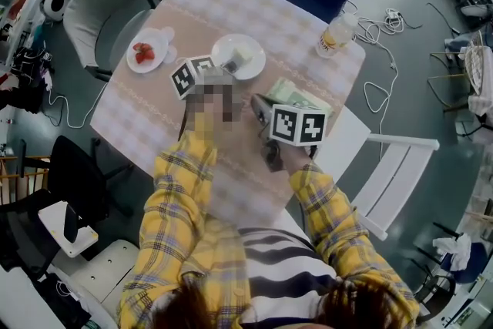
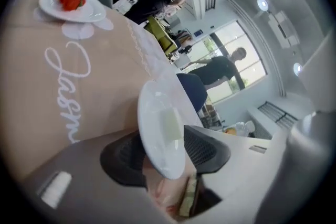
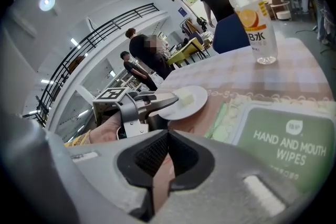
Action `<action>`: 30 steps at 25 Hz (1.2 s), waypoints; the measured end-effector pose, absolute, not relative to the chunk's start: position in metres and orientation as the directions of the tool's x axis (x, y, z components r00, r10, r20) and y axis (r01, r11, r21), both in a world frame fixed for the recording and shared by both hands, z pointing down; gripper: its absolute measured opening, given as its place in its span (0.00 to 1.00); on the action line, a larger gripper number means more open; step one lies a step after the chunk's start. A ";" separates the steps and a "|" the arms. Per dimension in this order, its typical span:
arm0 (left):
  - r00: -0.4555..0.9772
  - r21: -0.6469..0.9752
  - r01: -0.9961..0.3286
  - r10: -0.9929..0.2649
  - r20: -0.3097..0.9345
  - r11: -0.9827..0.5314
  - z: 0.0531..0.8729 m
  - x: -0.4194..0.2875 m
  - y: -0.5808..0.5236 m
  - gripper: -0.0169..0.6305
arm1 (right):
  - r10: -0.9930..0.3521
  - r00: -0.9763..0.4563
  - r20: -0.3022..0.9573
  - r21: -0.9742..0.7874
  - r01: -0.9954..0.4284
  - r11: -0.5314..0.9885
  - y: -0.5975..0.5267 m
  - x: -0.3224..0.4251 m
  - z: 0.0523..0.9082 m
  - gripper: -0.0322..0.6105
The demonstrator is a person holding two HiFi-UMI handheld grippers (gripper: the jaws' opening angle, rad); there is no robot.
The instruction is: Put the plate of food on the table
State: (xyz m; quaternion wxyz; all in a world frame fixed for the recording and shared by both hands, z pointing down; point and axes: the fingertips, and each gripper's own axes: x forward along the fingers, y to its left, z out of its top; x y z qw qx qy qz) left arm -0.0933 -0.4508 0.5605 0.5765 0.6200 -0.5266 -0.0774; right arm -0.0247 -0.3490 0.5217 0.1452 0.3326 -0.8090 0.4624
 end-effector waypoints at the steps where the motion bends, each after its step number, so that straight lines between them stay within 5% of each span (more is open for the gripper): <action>1: 0.441 0.759 -0.623 -0.716 0.542 0.191 0.562 -0.092 -0.449 0.35 | -0.404 -0.737 0.542 -0.652 -0.672 0.351 -0.349 -0.025 0.522 0.05; 10: 0.325 0.354 -0.933 -0.589 0.740 -0.069 0.568 -0.094 -0.437 0.48 | -0.399 -0.744 0.536 -0.662 -0.663 0.349 -0.346 -0.030 0.520 0.05; 24: 0.074 0.000 -0.995 -0.739 0.669 -0.100 0.561 -0.128 -0.421 0.57 | -0.393 -0.745 0.540 -0.652 -0.665 0.365 -0.337 -0.038 0.523 0.05; 26: 0.084 0.046 -0.996 -0.779 0.622 -0.071 0.548 -0.131 -0.413 0.50 | -0.396 -0.745 0.537 -0.642 -0.665 0.380 -0.335 -0.039 0.522 0.05; 30: 0.142 0.142 -0.987 -0.835 0.531 -0.077 0.522 -0.122 -0.388 0.12 | -0.405 -0.748 0.526 -0.648 -0.660 0.379 -0.330 -0.038 0.522 0.04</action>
